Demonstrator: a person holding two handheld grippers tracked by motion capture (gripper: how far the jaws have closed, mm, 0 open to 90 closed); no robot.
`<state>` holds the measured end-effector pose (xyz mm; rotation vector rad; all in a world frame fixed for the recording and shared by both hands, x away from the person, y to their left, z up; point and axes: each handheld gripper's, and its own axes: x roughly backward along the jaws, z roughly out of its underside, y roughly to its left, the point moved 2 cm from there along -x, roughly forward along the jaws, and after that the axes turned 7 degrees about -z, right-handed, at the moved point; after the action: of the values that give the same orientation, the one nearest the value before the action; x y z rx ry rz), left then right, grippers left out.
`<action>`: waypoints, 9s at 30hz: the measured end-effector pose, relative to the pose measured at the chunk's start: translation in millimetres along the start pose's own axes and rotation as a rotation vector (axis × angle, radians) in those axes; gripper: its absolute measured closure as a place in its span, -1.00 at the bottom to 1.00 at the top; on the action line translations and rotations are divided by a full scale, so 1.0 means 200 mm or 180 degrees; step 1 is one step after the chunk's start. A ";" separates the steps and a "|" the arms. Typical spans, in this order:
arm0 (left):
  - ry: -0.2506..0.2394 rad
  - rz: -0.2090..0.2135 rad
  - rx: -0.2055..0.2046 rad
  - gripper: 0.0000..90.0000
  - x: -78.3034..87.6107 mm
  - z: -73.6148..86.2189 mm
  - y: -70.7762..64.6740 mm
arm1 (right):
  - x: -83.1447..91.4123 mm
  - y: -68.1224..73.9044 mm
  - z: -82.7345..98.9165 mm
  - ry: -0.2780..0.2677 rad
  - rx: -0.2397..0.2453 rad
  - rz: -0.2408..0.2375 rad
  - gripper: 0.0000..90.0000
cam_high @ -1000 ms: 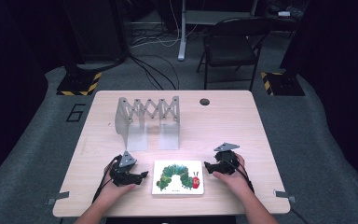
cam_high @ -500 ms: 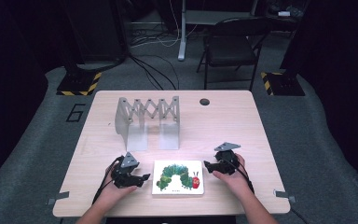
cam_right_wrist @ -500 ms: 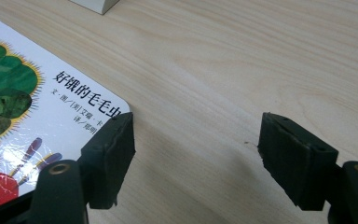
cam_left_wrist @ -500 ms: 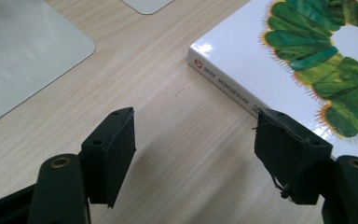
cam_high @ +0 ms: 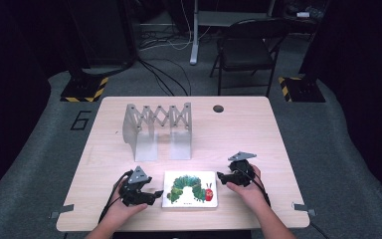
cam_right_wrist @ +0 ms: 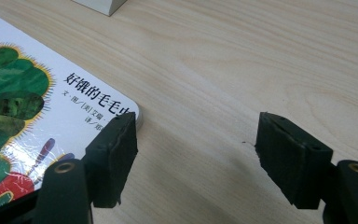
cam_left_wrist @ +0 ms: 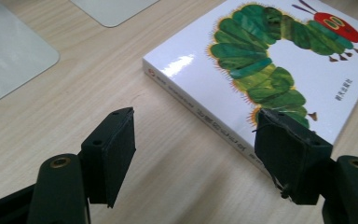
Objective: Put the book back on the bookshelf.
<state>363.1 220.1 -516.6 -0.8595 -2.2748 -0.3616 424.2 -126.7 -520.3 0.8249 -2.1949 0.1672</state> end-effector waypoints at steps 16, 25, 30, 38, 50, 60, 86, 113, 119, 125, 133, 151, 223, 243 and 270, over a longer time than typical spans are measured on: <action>0.0079 0.0260 -0.0091 -0.37 -0.03 0.00 -0.16 | 0.00 0.01 -0.01 -0.0037 -0.0073 -0.0147 -0.31; 0.0102 0.0307 -0.0169 -0.40 -0.06 0.00 -0.20 | 0.00 0.02 -0.02 -0.0032 -0.0104 -0.0177 -0.29; 0.0148 0.0285 -0.0212 -0.47 -0.07 0.02 -0.22 | -0.01 0.02 -0.02 -0.0004 -0.0086 -0.0218 -0.27; 0.0154 0.0230 -0.0235 -0.61 -0.09 0.03 -0.23 | -0.03 0.06 -0.03 0.0035 -0.0110 -0.0330 -0.19; 0.0159 0.0159 -0.0320 -0.71 -0.11 0.04 -0.24 | -0.08 0.10 -0.04 0.0098 -0.0137 -0.0523 -0.21; 0.0068 0.0067 -0.0370 -0.92 -0.15 0.05 -0.27 | -0.10 0.12 -0.05 0.0164 -0.0137 -0.0534 -0.21; 0.0148 0.0040 -0.0357 -1.00 -0.16 0.04 -0.27 | -0.12 0.18 -0.06 0.0288 -0.0195 -0.0561 -0.27; 0.0251 0.0052 -0.0365 -0.80 -0.12 0.02 -0.27 | -0.10 0.17 -0.07 0.0247 -0.0285 -0.0580 -0.16; 0.0259 0.0077 -0.0357 -0.67 -0.09 0.02 -0.27 | -0.11 0.16 -0.06 0.0258 -0.0296 -0.0588 -0.17; 0.0013 0.0204 -0.0048 -0.64 -0.03 -0.02 -0.22 | -0.11 0.15 -0.06 0.0259 -0.0259 -0.0574 -0.17; 0.0108 0.0190 0.0054 -0.67 -0.10 0.00 -0.21 | -0.12 0.16 -0.07 0.0233 -0.0258 -0.0593 -0.20; 0.0093 0.0249 0.0260 -0.75 -0.13 0.02 -0.20 | -0.09 0.15 -0.10 0.0152 -0.0579 -0.0701 -0.12; 0.0128 -0.0079 -0.0261 -1.00 -0.13 0.07 -0.31 | -0.09 0.15 -0.13 0.0236 -0.0712 -0.0780 -0.11; 0.0137 -0.0138 -0.0230 -1.00 -0.13 0.07 -0.31 | -0.01 0.19 -0.17 0.0031 -0.0476 -0.0725 -0.07; 0.0146 -0.0323 -0.0068 -1.00 -0.14 0.05 -0.33 | 0.06 0.22 -0.20 -0.0100 -0.0461 -0.0775 -0.01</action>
<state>330.6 162.4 -544.7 -0.7407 -2.2810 -0.4474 417.1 -83.9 -477.4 1.0080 -2.0864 -0.1241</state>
